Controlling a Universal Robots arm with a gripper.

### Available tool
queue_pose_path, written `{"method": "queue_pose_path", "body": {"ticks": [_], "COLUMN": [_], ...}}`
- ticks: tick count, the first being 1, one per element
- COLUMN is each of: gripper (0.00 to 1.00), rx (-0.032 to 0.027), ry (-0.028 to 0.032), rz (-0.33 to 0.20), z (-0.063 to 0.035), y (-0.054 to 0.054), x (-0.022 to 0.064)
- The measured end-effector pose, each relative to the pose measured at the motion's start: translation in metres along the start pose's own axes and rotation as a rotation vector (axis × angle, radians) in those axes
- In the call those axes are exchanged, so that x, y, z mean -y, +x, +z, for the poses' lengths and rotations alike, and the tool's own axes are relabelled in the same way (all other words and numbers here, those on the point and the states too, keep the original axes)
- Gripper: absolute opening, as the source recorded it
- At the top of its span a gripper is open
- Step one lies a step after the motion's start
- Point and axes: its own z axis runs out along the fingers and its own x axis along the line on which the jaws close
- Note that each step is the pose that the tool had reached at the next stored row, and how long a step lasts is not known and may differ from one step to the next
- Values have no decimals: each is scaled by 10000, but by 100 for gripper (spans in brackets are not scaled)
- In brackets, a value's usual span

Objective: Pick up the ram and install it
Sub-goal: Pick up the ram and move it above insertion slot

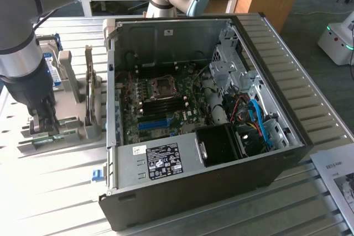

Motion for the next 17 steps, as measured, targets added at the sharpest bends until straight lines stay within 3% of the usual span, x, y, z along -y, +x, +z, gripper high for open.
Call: {"method": "queue_pose_path", "body": {"ticks": [17], "gripper": [24], "rx": [1], "ry": [1], "rz": [0], "z": [135], "y": [3], "x": [4]}}
